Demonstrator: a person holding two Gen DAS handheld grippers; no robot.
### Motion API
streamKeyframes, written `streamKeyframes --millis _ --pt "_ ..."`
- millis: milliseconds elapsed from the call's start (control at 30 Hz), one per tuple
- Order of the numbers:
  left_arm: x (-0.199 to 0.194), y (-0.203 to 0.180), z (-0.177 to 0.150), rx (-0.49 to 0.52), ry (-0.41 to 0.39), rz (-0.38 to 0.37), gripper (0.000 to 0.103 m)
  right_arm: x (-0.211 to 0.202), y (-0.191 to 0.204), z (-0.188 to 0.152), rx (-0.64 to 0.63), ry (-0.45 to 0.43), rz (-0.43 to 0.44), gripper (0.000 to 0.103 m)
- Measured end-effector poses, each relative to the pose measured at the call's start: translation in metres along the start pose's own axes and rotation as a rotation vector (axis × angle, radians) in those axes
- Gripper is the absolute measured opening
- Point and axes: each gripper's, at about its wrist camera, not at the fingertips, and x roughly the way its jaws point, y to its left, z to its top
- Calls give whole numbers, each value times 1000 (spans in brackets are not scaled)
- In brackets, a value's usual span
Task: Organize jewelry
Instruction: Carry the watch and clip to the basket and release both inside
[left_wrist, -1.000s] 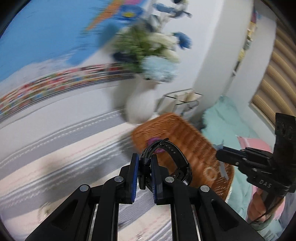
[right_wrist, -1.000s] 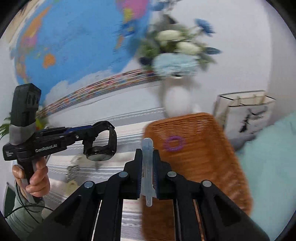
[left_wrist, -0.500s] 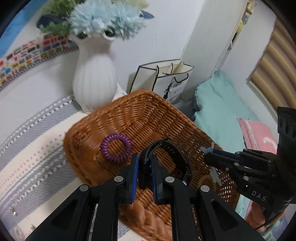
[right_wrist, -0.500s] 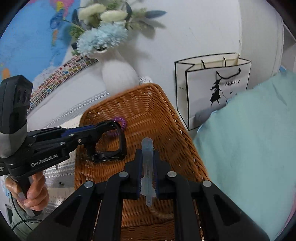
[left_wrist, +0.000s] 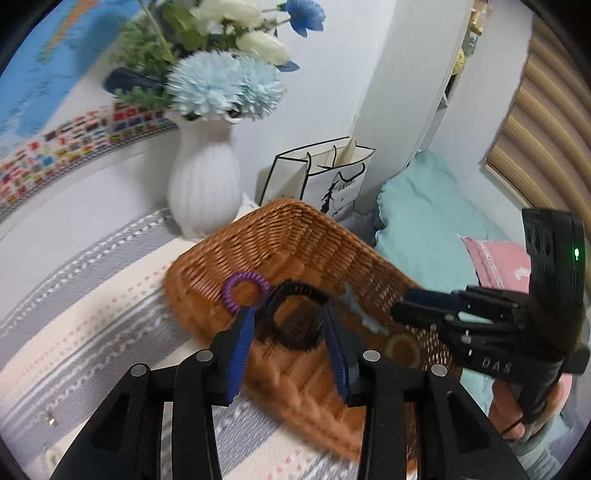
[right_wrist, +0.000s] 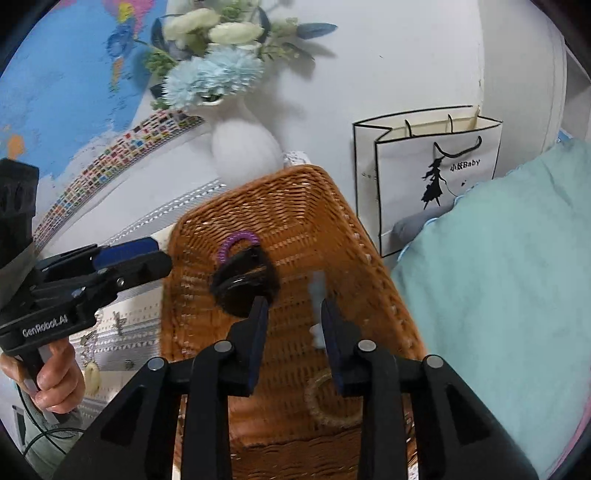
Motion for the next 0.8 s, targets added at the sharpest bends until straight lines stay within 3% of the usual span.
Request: streamKeyframes --millis 200,500,800 --pt "-71 26 -31 5 -52 81 39 -23 47 -4 -77 -39 53 33" --pt "-195 91 -88 -115 -189 248 39 -33 141 -18 -230 -58 167 33" --pt "-228 149 -164 -249 -176 319 39 -16 201 -35 -309 -6 214 33"
